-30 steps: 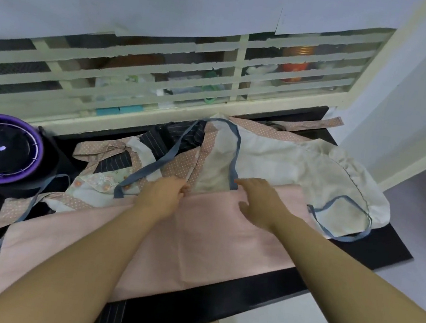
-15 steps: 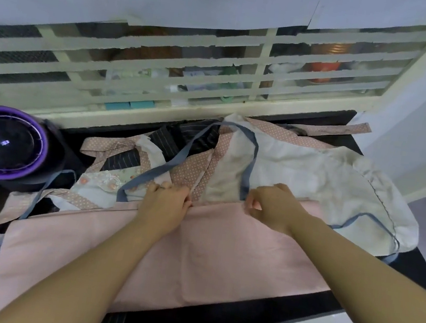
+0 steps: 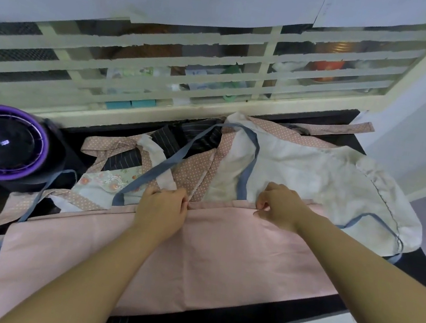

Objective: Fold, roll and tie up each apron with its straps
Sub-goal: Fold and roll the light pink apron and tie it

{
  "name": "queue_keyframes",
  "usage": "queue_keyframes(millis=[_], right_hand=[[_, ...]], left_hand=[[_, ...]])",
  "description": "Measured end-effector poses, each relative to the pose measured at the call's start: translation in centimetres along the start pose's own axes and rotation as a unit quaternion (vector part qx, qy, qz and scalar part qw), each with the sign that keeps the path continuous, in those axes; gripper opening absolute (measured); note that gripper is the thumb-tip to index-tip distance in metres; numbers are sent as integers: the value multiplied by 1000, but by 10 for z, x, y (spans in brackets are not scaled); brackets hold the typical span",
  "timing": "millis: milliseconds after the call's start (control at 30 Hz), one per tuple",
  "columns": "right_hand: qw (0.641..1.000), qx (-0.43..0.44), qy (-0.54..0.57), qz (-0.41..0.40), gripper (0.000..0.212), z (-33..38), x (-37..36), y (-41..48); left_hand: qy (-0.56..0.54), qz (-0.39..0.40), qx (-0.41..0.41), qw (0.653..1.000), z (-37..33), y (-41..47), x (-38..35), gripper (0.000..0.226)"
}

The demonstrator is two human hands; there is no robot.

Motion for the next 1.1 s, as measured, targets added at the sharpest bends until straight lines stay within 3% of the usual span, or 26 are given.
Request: queue_keyframes(millis=[267,433,533,667,733,833,900,1000,1100], right_hand=[[999,7,-23,48,11,-3,2,9],[999,-13,27,28,9,-7,-5,7],[999,-32,38,4,10,-9,-9,8],[995,-66,-22,-69,10,-11,-12,-1],[984,-68,-64,-152,18,-1,-11,-13],[958,35,-10,-286,31,55,-2,-42],[943,149,9,-296,25,106,-8,-65],[944,261,-17,-203,38,159,-42,-89],[956,260,-84,-105,65,162,-73,-97]], left_hand=[[7,9,37,999,23,-9,1,22],[54,-36,-8,998,44,-24,5,31],[78,-73,-28,994,49,-30,4,34],[106,-100,-24,989,55,-43,1,17],[77,-137,-50,986,53,-56,4,32],[5,-169,-130,977,33,-83,15,34],[-40,-152,-200,967,20,-109,18,28],[-30,-65,-268,961,13,-151,12,35],[50,50,-223,972,25,-171,-6,58]])
Point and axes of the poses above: each hand's wrist, its own y-axis towards the middle knuckle, its own x-axis out of the back of the hand, z = x × y, the point moved 5 cm from there along y, towards the middle knuckle, and after that the axes turned 9 degrees about -y, right-handed, at the moved point
